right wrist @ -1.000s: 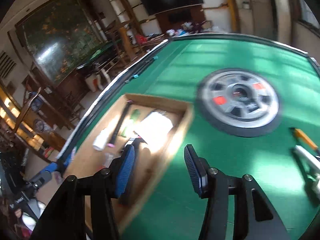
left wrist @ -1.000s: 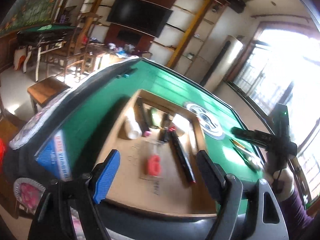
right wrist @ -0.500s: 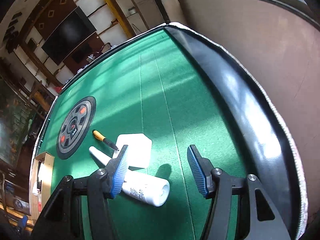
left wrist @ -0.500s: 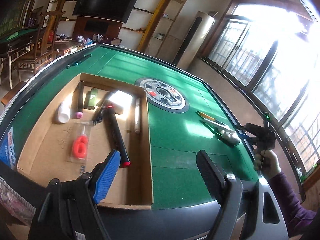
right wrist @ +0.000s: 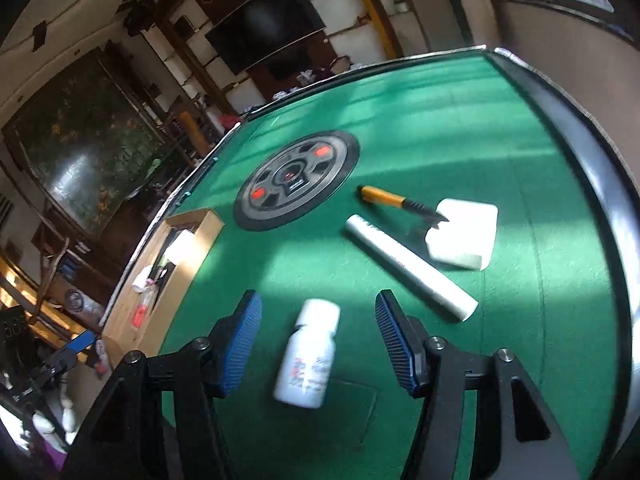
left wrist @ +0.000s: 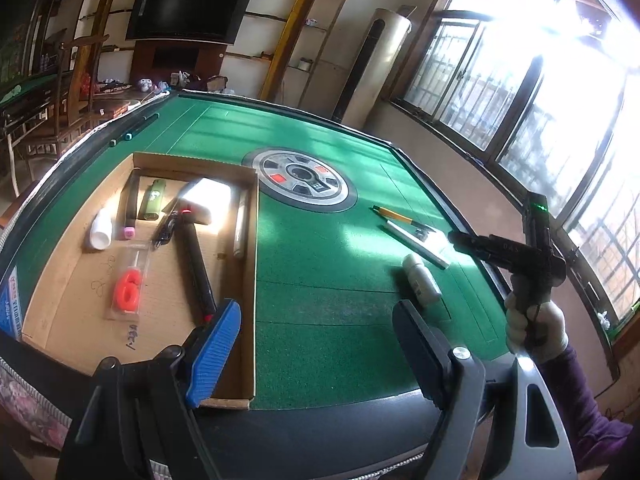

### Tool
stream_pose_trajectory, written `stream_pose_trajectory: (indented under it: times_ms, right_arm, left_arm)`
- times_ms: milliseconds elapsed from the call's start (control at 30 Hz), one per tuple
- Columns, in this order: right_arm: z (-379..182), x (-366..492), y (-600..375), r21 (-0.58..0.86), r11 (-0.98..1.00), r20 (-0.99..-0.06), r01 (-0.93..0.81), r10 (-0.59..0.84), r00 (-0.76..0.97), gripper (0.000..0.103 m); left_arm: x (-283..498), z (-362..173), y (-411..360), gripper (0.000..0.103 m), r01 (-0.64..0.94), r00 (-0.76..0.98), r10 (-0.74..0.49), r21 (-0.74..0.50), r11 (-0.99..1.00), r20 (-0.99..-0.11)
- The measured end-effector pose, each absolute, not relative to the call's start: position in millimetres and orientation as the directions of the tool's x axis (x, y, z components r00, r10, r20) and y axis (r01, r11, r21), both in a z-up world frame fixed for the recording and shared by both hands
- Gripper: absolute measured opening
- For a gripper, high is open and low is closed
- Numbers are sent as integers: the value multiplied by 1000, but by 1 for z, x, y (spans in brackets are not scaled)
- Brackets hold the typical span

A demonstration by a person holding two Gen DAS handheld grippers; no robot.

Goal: Organize rigid objects
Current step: 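Grasp the white tube on the table with the right gripper, then grasp the white bottle with the left gripper while the right gripper holds the white tube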

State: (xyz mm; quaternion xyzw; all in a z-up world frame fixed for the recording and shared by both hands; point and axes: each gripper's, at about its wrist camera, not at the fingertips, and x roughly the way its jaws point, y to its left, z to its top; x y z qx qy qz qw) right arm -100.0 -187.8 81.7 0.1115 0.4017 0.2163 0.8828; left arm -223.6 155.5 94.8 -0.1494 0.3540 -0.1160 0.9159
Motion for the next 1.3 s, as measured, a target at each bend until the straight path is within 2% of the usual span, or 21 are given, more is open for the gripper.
stream_pose_trajectory:
  times_ms: [333, 467, 567, 633, 700, 733, 967, 1300]
  right_arm:
    - [58, -38, -161, 87, 958, -783, -274, 236, 576, 57]
    - [44, -20, -153, 74, 955, -815, -286, 223, 534, 39]
    - [38, -14, -147, 26, 960, -836, -280, 175, 520, 38]
    - [31, -10, -148, 10, 966, -855, -256, 141, 499, 28]
    - [32, -11, -154, 15, 974, -854, -226, 130, 504, 16]
    - [32, -12, -157, 28, 978, -859, -206, 129, 495, 14]
    - [32, -58, -187, 143, 980, -858, -136, 192, 476, 14]
    - [29, -96, -175, 258, 955, -830, -149, 298, 471, 15]
  left_arm:
    - [-228, 92, 149, 82, 112, 713, -322, -353, 929, -623]
    - [-227, 91, 151, 82, 104, 712, -319, -355, 929, -626]
    - [-224, 89, 150, 82, 103, 706, -320, -356, 929, -632]
    - [-224, 88, 148, 82, 111, 701, -327, -355, 928, -634]
    - [-222, 87, 145, 82, 120, 694, -329, -348, 930, -640]
    - [-222, 87, 143, 82, 124, 691, -331, -346, 930, -643]
    - [-212, 82, 131, 82, 155, 663, -351, -338, 928, -661]
    - [-200, 70, 99, 82, 192, 601, -389, -346, 918, -698]
